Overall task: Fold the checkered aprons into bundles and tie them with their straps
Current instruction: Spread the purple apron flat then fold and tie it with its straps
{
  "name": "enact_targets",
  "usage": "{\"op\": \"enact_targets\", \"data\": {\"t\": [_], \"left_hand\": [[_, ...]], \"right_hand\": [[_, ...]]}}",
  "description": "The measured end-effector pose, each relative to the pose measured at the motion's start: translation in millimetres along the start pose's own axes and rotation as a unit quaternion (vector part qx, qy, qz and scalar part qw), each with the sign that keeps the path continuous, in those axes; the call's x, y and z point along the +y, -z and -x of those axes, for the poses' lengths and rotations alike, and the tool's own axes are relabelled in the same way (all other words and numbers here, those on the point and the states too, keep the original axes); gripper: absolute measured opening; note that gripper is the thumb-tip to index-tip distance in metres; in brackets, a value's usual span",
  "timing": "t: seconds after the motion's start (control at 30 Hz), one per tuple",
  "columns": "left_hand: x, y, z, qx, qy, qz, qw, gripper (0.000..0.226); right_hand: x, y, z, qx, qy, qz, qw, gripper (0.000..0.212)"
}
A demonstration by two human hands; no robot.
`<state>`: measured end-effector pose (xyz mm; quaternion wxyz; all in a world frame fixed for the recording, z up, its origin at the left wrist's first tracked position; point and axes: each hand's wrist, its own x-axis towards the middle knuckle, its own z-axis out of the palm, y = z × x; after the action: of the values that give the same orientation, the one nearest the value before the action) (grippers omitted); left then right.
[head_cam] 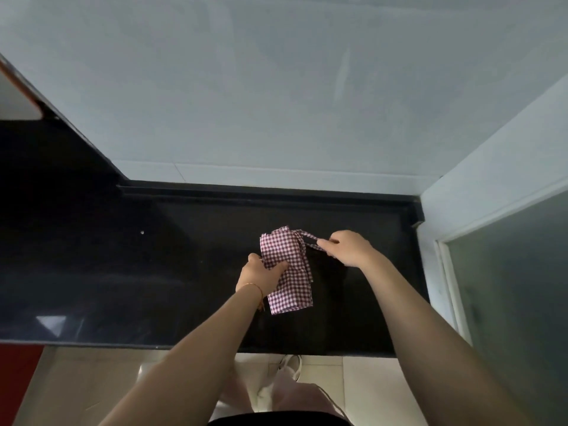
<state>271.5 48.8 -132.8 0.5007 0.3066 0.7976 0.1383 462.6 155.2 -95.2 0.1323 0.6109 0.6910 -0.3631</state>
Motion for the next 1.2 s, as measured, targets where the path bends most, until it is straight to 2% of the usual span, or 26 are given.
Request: {"op": "enact_targets", "data": {"t": [0.07,0.1,0.2,0.27,0.33,0.43,0.57,0.63,0.77,0.83,0.93,1.0,1.1,1.2], "left_hand": [[2,0,0,0.0,0.001,0.001,1.0,0.068],[4,0,1,0.0,0.001,-0.002,1.0,0.07],[8,1,2,0.0,0.009,-0.004,1.0,0.073],[10,2,2,-0.008,0.024,0.028,0.999,0.071],[11,6,2,-0.013,0.044,0.082,0.996,0.066],[9,12,3,-0.015,0.039,0.114,0.993,0.06],[8,20,19,-0.037,0.023,0.194,0.98,0.042],[7,24,22,-0.062,0.014,0.212,0.975,0.032],[5,27,20,-0.12,0.0,0.189,0.975,0.038],[5,27,20,-0.126,0.002,0.199,0.972,0.038],[5,26,17,-0.122,0.009,0.23,0.965,0.032],[4,25,18,-0.12,-0.003,0.23,0.966,0.022],[1,24,18,-0.105,-0.025,0.184,0.977,0.018],[-1,29,18,-0.08,-0.041,0.118,0.989,0.009]], "right_hand": [[7,5,10,-0.002,-0.017,-0.099,0.995,0.039],[9,8,16,0.0,-0.023,-0.11,0.994,0.037],[10,13,26,-0.033,-0.039,-0.029,0.998,0.027],[0,12,32,-0.094,-0.068,0.018,0.993,0.02],[-16,10,37,-0.162,-0.08,0.008,0.983,0.019],[-43,3,45,-0.215,-0.032,-0.048,0.975,0.022],[-72,-15,46,-0.193,0.019,-0.031,0.981,0.023],[-82,-25,44,-0.193,0.017,-0.006,0.981,0.027],[-92,-31,45,-0.171,0.041,0.083,0.981,0.044],[-90,-31,45,-0.197,0.034,0.065,0.978,0.055],[-85,-33,46,-0.258,-0.001,-0.03,0.966,0.073],[-85,-34,48,-0.268,0.019,-0.026,0.963,0.059],[-84,-33,50,-0.255,0.04,-0.002,0.966,0.041],[-74,-31,43,-0.18,-0.013,-0.015,0.983,0.027]]}}
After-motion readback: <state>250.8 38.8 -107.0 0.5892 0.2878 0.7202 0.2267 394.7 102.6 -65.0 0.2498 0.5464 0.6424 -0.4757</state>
